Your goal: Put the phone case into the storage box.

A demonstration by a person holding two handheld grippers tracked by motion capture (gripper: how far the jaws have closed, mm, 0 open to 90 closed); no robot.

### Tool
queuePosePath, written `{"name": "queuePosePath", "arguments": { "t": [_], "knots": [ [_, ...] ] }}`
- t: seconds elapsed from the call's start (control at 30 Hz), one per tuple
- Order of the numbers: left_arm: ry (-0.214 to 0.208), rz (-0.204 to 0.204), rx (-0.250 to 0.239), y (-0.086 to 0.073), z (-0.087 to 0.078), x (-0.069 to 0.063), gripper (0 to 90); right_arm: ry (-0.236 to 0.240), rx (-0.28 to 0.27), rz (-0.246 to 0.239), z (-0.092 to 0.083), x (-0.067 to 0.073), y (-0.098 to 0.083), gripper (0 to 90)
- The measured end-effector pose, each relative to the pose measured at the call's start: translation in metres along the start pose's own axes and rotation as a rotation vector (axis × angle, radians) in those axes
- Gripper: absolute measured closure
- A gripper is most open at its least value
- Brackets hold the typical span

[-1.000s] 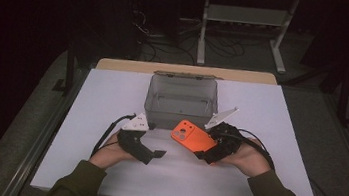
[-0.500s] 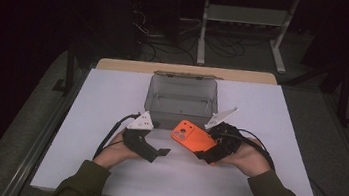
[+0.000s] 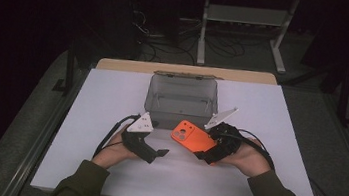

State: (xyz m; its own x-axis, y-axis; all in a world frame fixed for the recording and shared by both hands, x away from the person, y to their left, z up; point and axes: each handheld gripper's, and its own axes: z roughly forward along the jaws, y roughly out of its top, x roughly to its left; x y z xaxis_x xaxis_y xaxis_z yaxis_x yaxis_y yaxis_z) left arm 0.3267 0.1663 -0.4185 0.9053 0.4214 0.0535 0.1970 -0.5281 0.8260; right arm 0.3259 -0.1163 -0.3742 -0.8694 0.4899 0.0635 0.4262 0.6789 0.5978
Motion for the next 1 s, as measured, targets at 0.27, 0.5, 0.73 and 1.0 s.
{"name": "queuePosePath", "arguments": {
  "t": [0.27,0.5,0.73,1.0],
  "knots": [
    [0.023,0.062,0.008,-0.001,0.000,-0.004,0.0,-0.001,0.004,0.001,0.001,0.000,0.000,15.4],
    [0.043,0.129,0.033,0.000,0.001,-0.007,0.0,-0.002,0.005,0.002,0.001,0.000,0.000,15.4],
    [0.062,0.174,0.038,0.000,0.001,-0.010,0.0,-0.002,0.008,0.001,0.001,0.000,0.000,15.4],
    [0.091,0.217,0.037,0.001,0.000,-0.013,0.0,-0.004,0.008,0.000,0.002,0.000,0.000,15.4]
  ]
}}
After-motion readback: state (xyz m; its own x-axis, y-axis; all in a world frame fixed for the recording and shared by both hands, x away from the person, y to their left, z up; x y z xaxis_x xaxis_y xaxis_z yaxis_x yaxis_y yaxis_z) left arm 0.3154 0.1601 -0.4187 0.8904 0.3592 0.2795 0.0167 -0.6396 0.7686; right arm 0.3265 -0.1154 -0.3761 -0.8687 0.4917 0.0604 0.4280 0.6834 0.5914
